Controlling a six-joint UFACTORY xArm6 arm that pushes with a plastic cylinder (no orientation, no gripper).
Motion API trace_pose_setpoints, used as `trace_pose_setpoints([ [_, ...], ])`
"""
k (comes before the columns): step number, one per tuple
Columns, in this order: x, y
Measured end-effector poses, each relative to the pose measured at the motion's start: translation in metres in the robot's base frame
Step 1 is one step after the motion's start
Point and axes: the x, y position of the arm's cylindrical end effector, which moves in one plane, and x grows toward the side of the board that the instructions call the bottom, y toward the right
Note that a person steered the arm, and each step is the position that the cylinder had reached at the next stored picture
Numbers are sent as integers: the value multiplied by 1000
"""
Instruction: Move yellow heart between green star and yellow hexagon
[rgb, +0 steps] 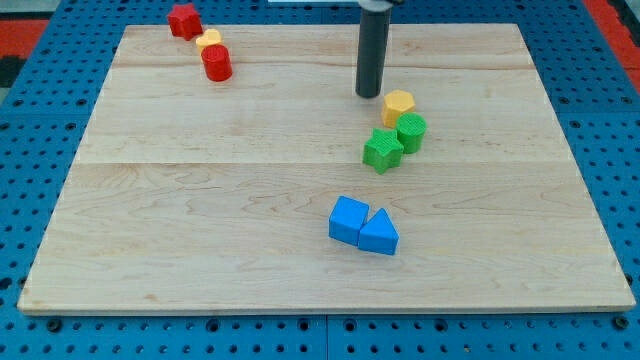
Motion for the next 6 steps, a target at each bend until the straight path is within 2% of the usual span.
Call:
trace_pose_setpoints([
  [1, -58, -15],
  [2, -97, -69],
  [3, -106, -146],
  [5, -83, -241],
  [6, -58, -257],
])
